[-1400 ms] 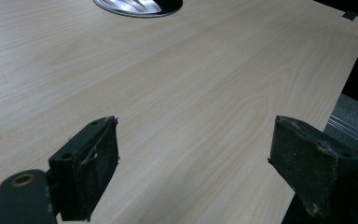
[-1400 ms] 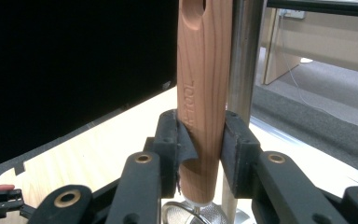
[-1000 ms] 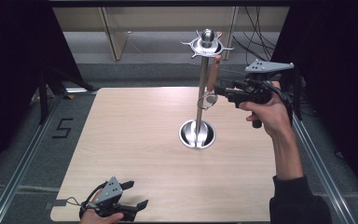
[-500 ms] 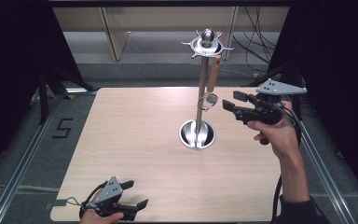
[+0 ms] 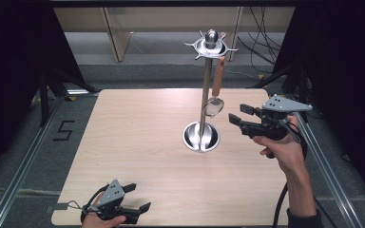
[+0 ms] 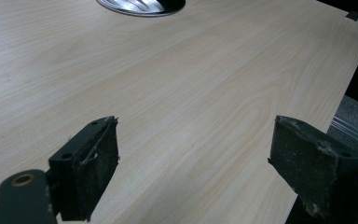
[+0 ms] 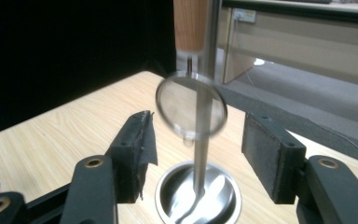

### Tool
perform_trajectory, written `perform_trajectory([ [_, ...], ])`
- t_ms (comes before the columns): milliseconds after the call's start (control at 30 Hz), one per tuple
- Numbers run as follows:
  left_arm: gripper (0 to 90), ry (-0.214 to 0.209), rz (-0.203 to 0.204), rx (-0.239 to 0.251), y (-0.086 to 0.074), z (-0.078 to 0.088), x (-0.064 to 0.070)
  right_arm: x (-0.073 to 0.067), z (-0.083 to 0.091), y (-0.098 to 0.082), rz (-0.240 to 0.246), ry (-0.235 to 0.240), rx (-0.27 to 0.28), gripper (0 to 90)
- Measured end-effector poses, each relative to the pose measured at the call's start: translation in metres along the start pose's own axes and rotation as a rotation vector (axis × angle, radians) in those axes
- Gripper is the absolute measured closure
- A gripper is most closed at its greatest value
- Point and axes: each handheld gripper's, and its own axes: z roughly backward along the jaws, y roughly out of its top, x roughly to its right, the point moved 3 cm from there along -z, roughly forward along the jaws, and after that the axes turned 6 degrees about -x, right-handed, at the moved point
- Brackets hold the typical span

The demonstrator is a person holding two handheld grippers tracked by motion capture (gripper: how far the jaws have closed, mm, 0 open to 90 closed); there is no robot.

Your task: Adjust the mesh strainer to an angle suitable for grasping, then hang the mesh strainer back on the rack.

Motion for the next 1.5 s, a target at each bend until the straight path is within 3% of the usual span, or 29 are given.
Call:
perform_trajectory([
  [100,14.8,0.003,-0.003,0.001,0.001,0.001,0.0,0.0,0.0,-0.004,-0.022,0.008,-0.012,43.6],
  [133,14.8,0.004,-0.026,0.001,0.001,0.001,-0.001,0.001,-0.001,-0.008,-0.017,0.002,-0.023,43.3],
  [167,14.8,0.004,-0.026,0.0,0.001,0.001,-0.001,0.003,-0.001,-0.009,0.002,-0.005,-0.027,43.1],
  [200,14.8,0.006,-0.003,-0.002,0.0,0.001,0.0,0.003,-0.002,-0.01,-0.005,-0.011,-0.017,43.1],
  [267,14.8,0.006,-0.005,-0.002,0.001,0.001,0.0,0.002,-0.002,-0.011,-0.007,-0.006,-0.027,43.0],
  [333,14.8,0.006,-0.034,-0.002,0.001,0.001,-0.002,0.001,-0.004,-0.016,-0.01,-0.01,-0.036,42.4],
  [367,14.8,0.0,0.002,0.01,0.001,0.0,0.001,0.001,-0.004,-0.016,-0.01,-0.01,-0.036,42.4],
  [400,14.8,-0.001,-0.013,0.009,0.002,0.0,0.0,0.002,-0.004,-0.021,-0.002,-0.015,-0.061,42.2],
  [600,14.8,-0.001,-0.028,0.003,0.002,0.001,-0.001,0.003,-0.005,-0.028,0.008,-0.017,-0.075,41.8],
  [633,14.8,-0.001,-0.029,0.003,0.002,0.001,-0.001,0.001,-0.007,-0.029,-0.009,-0.017,-0.063,41.6],
  [667,14.8,-0.001,-0.031,0.003,0.002,0.001,-0.001,0.002,-0.007,-0.031,0.006,-0.014,-0.083,41.5],
  [700,14.8,-0.002,-0.028,0.005,0.003,0.001,-0.001,0.001,-0.008,-0.032,-0.013,-0.017,-0.086,41.3],
  [733,14.8,-0.004,-0.027,0.008,0.003,0.001,0.0,0.003,-0.008,-0.033,0.004,-0.02,-0.092,41.2],
  [800,14.8,-0.003,0.004,0.014,0.002,0.0,0.002,0.002,-0.01,-0.036,-0.01,-0.029,-0.095,40.9],
  [867,14.8,-0.001,-0.028,0.008,0.003,0.0,0.001,0.002,-0.012,-0.043,-0.01,-0.027,-0.125,40.4],
  [933,14.8,0.008,-0.033,-0.002,0.003,0.001,0.001,0.004,-0.014,-0.046,0.006,-0.028,-0.122,40.2],
  [1000,14.8,0.001,-0.009,0.003,0.002,0.001,0.002,0.003,-0.014,-0.051,-0.008,-0.02,-0.154,40.0],
  [1033,14.8,0.001,-0.033,0.005,0.003,0.001,0.001,0.003,-0.016,-0.053,-0.012,-0.019,-0.153,39.9],
  [1100,14.8,0.004,-0.031,0.004,0.003,0.002,0.0,0.002,-0.019,-0.057,-0.027,-0.029,-0.156,39.9],
  [1167,14.8,0.003,-0.019,0.012,0.002,0.002,0.001,0.003,-0.02,-0.06,-0.023,-0.019,-0.182,39.7],
  [1500,14.8,0.007,-0.029,0.01,0.0,0.003,0.001,-0.002,-0.026,-0.068,-0.047,0.022,-0.199,39.5],
])
